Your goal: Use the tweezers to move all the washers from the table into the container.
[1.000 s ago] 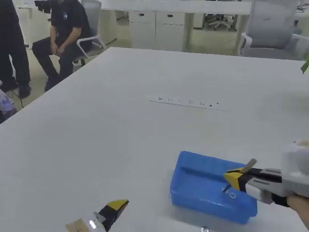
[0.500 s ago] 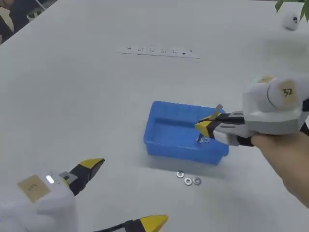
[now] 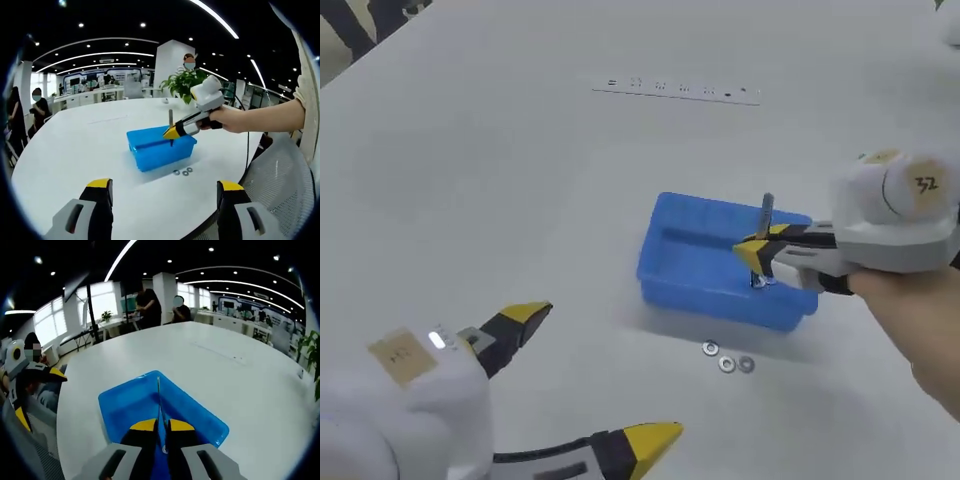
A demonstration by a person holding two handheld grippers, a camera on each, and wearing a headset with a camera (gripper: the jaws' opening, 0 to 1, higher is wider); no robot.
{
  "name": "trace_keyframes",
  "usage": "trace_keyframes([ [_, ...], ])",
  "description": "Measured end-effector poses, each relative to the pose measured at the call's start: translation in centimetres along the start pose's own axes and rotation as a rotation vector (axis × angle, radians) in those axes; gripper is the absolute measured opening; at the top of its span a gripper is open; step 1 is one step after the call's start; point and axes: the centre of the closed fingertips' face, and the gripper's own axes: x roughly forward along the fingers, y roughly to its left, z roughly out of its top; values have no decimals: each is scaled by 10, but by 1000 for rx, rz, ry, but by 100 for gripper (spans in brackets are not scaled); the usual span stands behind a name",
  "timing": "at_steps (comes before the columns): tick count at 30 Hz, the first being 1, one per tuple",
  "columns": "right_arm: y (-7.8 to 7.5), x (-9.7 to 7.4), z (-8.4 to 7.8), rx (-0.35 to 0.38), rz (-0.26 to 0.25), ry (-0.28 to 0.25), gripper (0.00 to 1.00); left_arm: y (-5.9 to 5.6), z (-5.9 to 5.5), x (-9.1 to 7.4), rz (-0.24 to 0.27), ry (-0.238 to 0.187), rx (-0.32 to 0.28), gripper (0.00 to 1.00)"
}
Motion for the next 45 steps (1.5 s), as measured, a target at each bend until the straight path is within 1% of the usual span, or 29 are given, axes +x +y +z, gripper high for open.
trace_keyframes([
  [1,0,-1,0,2,2,-1,4,0,0,0,1,1,-2,87],
  [3,2,-3,0,37,17,-18,4,1,0,-1,4,-2,-4,87],
  [6,3,-7,-1,42,15,-20,4,2,0,-1,10,-3,-8,87],
  [7,3,-9,2,33,9,-38,4,2,0,-1,10,-3,-8,87],
  [8,3,-10,3,38,9,-42,4,2,1,-1,9,-4,-8,87],
  [10,4,-14,11,47,6,-83,4,2,1,-1,8,-4,-7,87],
  [11,2,-17,17,54,-3,-112,4,2,1,-1,8,-2,-7,87],
  [12,2,-20,22,48,-7,-132,4,2,0,0,8,-1,-7,87],
  [15,4,-34,39,44,-18,-178,3,2,0,0,10,-1,-6,87],
  [16,4,-36,41,46,-19,-188,3,3,0,0,10,0,-6,87],
  [17,4,-42,50,58,-24,-226,3,3,0,0,12,1,-5,87],
  [18,5,-47,54,66,-25,-237,3,3,-1,0,12,3,-6,87],
  [19,6,-52,59,78,-29,-260,3,3,-1,0,12,3,-7,87],
  [22,10,-66,67,99,-36,-299,3,4,-2,1,15,8,-7,87],
  [23,14,-71,68,102,-31,-307,3,5,-2,1,17,7,-10,87],
  [26,25,-79,65,110,-18,-312,3,6,-2,1,22,2,-16,87],
  [30,42,-85,55,118,14,-302,3,6,-3,2,17,5,-13,87],
  [32,49,-85,46,128,33,-291,3,5,-4,2,15,4,-12,87],
  [35,60,-85,31,181,60,-275,3,5,-4,2,12,3,-17,87],
  [38,68,-84,17,221,76,-259,3,3,-4,2,10,4,-13,87],
  [39,70,-82,12,247,88,-250,3,3,-4,2,9,4,-12,87],
  [41,70,-78,0,278,92,-236,3,3,-3,2,10,4,-11,87],
  [42,70,-76,-7,315,97,-227,3,3,-3,1,10,2,-12,86],
  [44,66,-74,-11,346,90,-239,3,3,-3,2,10,0,-14,86],
  [45,64,-73,-13,378,90,-240,3,3,-3,2,10,1,-14,86],
])
